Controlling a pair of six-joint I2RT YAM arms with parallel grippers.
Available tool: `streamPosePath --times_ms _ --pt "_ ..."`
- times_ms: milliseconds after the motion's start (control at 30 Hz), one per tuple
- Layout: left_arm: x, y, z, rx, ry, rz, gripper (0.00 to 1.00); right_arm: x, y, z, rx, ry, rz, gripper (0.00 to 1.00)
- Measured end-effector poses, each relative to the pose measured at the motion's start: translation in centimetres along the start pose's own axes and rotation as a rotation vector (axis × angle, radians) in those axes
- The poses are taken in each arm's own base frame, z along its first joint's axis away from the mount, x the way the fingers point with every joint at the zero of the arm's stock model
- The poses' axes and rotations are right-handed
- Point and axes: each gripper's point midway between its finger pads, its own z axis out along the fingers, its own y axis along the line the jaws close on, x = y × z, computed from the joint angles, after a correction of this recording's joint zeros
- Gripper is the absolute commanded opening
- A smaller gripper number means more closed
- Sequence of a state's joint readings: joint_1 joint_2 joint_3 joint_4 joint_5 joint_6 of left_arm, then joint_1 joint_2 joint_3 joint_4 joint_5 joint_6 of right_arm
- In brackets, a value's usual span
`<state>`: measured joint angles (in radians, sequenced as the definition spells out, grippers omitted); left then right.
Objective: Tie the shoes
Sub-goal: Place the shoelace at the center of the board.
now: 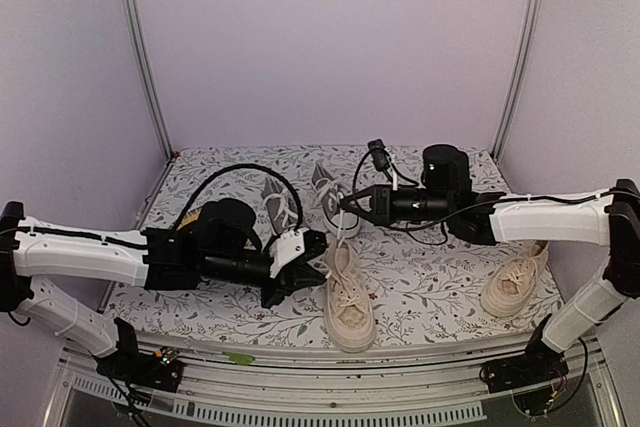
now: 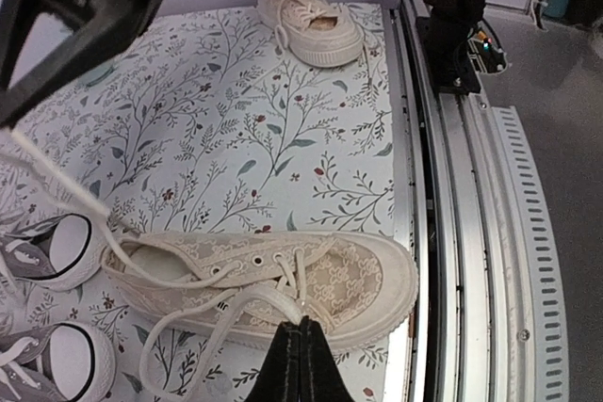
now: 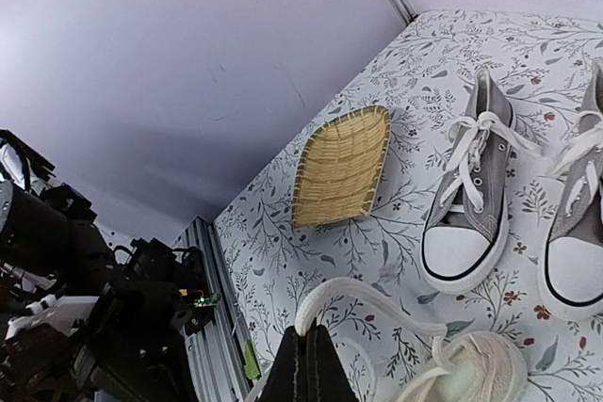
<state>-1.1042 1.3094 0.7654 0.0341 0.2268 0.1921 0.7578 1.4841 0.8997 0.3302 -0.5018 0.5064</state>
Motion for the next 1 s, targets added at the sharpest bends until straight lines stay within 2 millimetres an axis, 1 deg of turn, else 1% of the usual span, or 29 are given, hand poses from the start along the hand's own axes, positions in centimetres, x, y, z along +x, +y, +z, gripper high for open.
streamPosePath --times_ms 100,200,267,333,367,433,467,533,567,667,767,900,1000 --pt "-0.7 -0.6 0.1 0.017 -0.046 0.015 0.00 0.6 -0.2 3.4 -0.001 0.006 0.004 0.01" --pt "-0.9 -0.8 0.2 0.018 -0.070 0.022 0.00 2.6 -0.6 6.6 -0.006 0.061 0.012 0.01" --pt "-1.1 -0.7 0.1 0.013 -0.092 0.023 0.00 4.4 -0.7 8.1 -0.007 0.113 0.009 0.01" --pt "-1.1 -0.7 0.0 0.004 -0.115 0.020 0.00 5.7 -0.3 9.0 -0.016 0.154 -0.003 0.02" --pt "-1.0 -0.6 -0.1 -0.004 -0.121 0.015 0.00 6.4 0.0 9.4 -0.024 0.179 -0.014 0.05" --pt "-0.8 -0.2 -0.4 -0.033 -0.133 -0.003 0.00 7.0 0.5 9.6 -0.039 0.206 -0.031 0.16" --pt "-0.8 0.0 -0.6 -0.052 -0.143 -0.013 0.00 7.1 0.8 9.6 -0.047 0.217 -0.036 0.25" --pt "-1.0 0.8 -1.1 -0.088 -0.172 -0.036 0.00 7.4 1.3 9.6 -0.067 0.246 -0.058 0.36" --pt "-1.2 1.0 -1.4 -0.098 -0.186 -0.046 0.00 7.4 1.5 9.6 -0.078 0.259 -0.076 0.39" --pt "-1.5 1.9 -2.2 -0.137 -0.230 -0.079 0.00 7.6 1.9 9.5 -0.097 0.296 -0.121 0.42" --pt "-1.5 2.8 -2.6 -0.163 -0.249 -0.110 0.00 7.6 1.6 9.2 -0.087 0.333 -0.168 0.45" --pt "-1.2 4.2 -3.0 -0.200 -0.259 -0.158 0.00 6.5 1.2 8.4 -0.077 0.348 -0.234 0.48" --pt "-1.3 5.2 -3.5 -0.216 -0.274 -0.186 0.00 5.6 0.1 7.2 -0.057 0.354 -0.285 0.48"
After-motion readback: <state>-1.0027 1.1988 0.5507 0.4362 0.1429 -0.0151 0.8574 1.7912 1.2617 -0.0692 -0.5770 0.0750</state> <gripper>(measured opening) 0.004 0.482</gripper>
